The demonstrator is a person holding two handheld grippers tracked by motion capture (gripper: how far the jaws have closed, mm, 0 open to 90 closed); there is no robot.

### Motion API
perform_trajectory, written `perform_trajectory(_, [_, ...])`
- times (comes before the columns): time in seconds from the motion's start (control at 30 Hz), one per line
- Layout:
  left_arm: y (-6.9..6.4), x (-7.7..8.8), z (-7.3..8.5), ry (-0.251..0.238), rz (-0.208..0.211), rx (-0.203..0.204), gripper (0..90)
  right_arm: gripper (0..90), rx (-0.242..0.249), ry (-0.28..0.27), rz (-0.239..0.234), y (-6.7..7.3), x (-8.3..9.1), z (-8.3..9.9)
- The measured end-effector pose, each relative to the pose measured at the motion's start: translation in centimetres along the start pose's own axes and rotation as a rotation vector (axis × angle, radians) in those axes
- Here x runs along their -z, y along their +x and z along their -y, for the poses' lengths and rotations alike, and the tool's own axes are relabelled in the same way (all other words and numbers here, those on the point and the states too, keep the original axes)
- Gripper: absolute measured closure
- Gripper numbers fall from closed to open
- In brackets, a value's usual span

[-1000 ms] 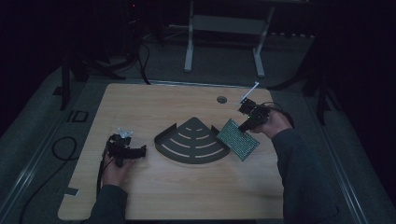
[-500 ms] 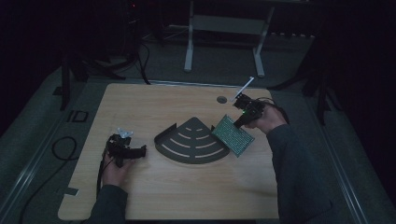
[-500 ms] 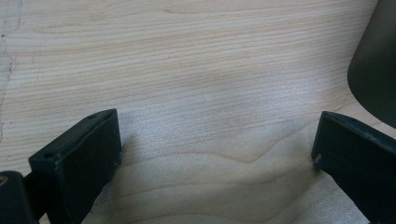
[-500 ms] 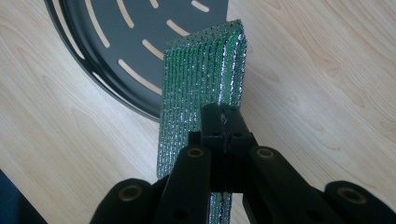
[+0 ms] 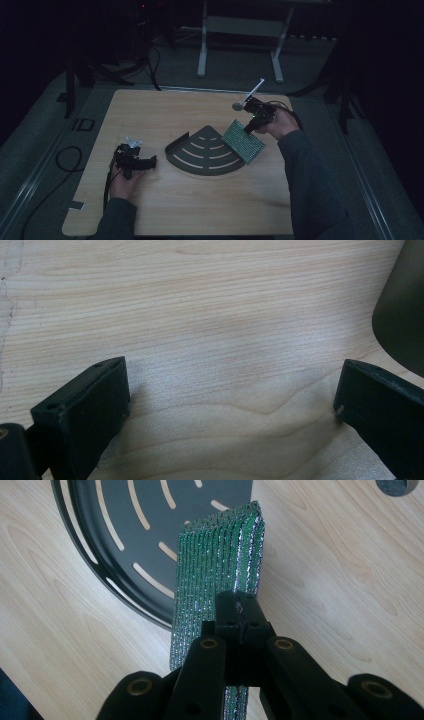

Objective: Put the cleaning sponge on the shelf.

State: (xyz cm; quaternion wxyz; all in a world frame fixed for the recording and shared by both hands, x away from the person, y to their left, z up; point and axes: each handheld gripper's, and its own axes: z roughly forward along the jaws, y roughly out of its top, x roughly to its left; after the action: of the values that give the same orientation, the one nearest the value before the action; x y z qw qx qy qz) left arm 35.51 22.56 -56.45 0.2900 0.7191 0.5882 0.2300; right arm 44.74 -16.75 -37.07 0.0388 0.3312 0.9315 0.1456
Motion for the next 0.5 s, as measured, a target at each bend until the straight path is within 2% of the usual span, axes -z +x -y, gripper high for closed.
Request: perform_trajectory(0.5, [0.0, 0.0, 0.0, 0.0, 0.0, 0.0, 1.7, 90.0, -0.021, -0.001, -0.005, 0.0, -0.8, -1.2])
